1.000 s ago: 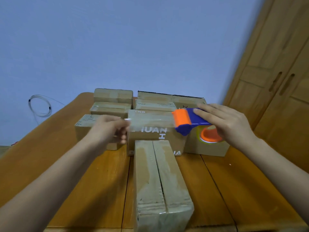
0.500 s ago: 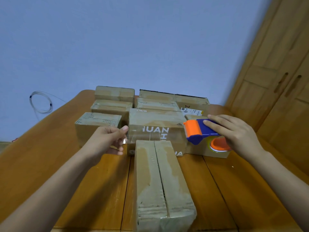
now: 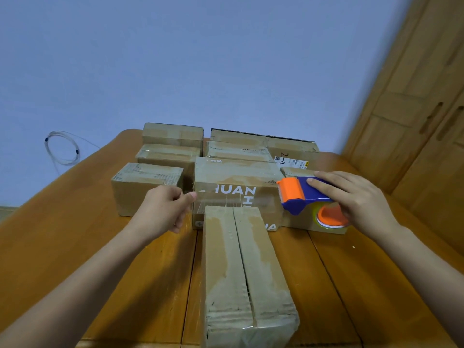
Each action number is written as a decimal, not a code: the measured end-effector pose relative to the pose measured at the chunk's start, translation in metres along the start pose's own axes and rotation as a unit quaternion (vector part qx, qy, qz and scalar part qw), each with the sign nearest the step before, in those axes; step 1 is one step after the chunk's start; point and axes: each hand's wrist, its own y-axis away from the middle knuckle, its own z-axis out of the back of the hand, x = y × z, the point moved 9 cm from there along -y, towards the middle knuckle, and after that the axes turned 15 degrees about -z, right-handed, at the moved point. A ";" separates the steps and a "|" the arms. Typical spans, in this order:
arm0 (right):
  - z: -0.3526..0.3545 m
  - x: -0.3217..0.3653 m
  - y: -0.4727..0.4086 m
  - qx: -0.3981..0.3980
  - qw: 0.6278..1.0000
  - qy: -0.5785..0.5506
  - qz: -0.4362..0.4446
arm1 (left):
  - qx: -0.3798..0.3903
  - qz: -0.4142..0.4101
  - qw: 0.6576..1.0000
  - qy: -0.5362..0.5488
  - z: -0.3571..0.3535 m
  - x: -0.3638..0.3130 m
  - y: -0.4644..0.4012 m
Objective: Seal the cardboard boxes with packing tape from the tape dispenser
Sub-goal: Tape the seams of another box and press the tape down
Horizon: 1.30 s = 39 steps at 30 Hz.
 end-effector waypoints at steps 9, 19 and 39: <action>-0.008 0.001 0.002 0.002 1.000 -0.015 0.004 | 0.027 0.026 0.999 0.005 -0.004 0.003 0.002; -0.022 0.005 0.015 0.022 0.999 -0.033 -0.023 | 0.043 0.067 0.996 0.038 -0.017 0.024 0.009; -0.081 0.033 0.063 0.016 0.974 -0.147 -0.174 | -0.127 0.048 0.979 0.153 -0.052 0.040 0.041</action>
